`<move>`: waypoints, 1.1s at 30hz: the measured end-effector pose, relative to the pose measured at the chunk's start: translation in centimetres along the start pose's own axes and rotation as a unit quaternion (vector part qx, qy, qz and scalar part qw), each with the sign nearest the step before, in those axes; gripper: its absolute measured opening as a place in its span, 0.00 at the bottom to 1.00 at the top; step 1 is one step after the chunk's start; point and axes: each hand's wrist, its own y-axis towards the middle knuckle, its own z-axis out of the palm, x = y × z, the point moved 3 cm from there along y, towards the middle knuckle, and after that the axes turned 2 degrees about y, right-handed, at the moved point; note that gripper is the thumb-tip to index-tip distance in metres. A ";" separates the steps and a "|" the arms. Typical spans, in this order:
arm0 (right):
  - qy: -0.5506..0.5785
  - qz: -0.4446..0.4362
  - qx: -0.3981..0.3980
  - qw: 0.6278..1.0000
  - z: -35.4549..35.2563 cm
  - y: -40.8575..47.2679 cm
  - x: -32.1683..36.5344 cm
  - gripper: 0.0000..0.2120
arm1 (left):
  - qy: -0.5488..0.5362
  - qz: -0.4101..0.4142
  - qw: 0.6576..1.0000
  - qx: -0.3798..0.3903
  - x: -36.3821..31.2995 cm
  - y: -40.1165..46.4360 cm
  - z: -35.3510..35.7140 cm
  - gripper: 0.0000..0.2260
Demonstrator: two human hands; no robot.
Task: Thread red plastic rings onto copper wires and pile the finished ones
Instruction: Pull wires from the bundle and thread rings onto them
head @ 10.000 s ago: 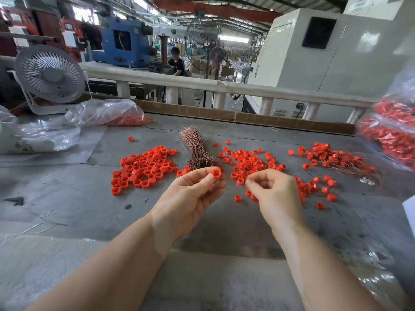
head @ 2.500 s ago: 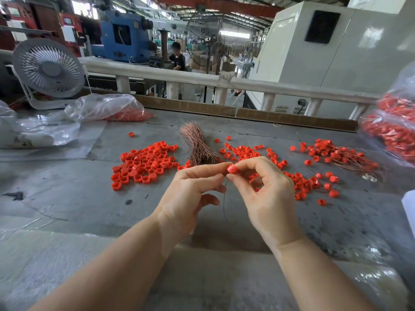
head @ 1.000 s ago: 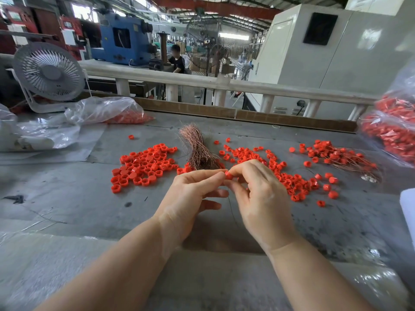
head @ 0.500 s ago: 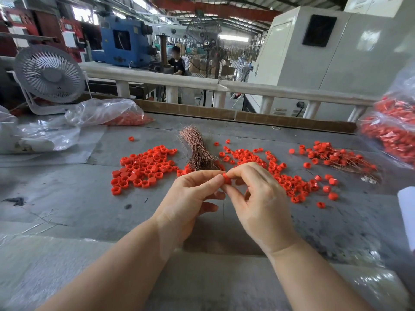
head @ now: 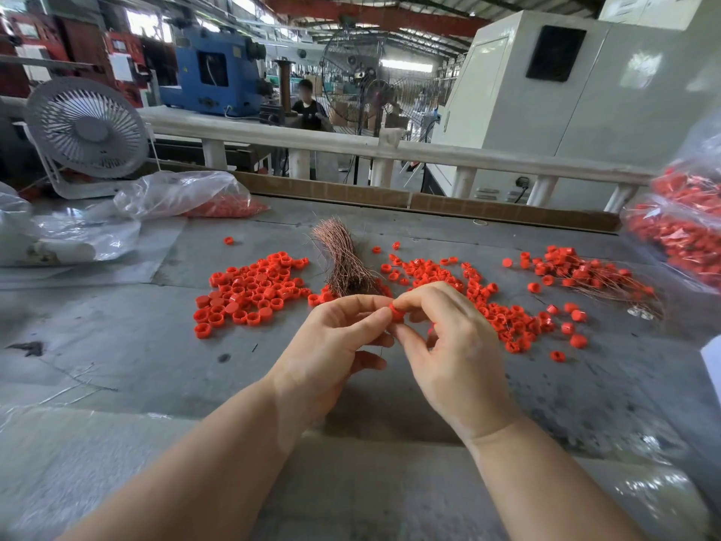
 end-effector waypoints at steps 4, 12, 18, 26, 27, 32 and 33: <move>0.017 0.012 -0.011 1.000 0.0 0.1 -0.1 0.03 | -0.046 -0.021 0.999 0.014 0.0 0.0 0.0 0.08; 0.024 0.006 0.000 1.000 0.1 0.0 -0.2 0.04 | -0.044 -0.028 0.999 -0.001 0.3 0.1 -0.4 0.07; 0.023 0.002 -0.009 1.000 0.1 0.1 -0.2 0.03 | -0.031 -0.014 0.999 -0.005 0.3 0.1 -0.3 0.07; 0.011 -0.002 -0.009 1.000 0.1 0.0 -0.2 0.03 | 0.000 0.016 1.000 -0.010 0.2 0.1 -0.1 0.10; 0.011 -0.002 -0.008 1.000 0.1 0.0 -0.2 0.03 | 0.008 0.021 1.000 -0.010 0.1 0.0 -0.1 0.09; 0.006 -0.002 -0.001 1.000 0.1 0.0 -0.1 0.04 | 0.058 0.052 0.997 -0.008 0.0 -0.1 0.3 0.06; 0.003 -0.003 0.000 1.000 0.1 0.0 -0.1 0.04 | 0.071 0.058 0.996 -0.009 -0.1 -0.1 0.4 0.06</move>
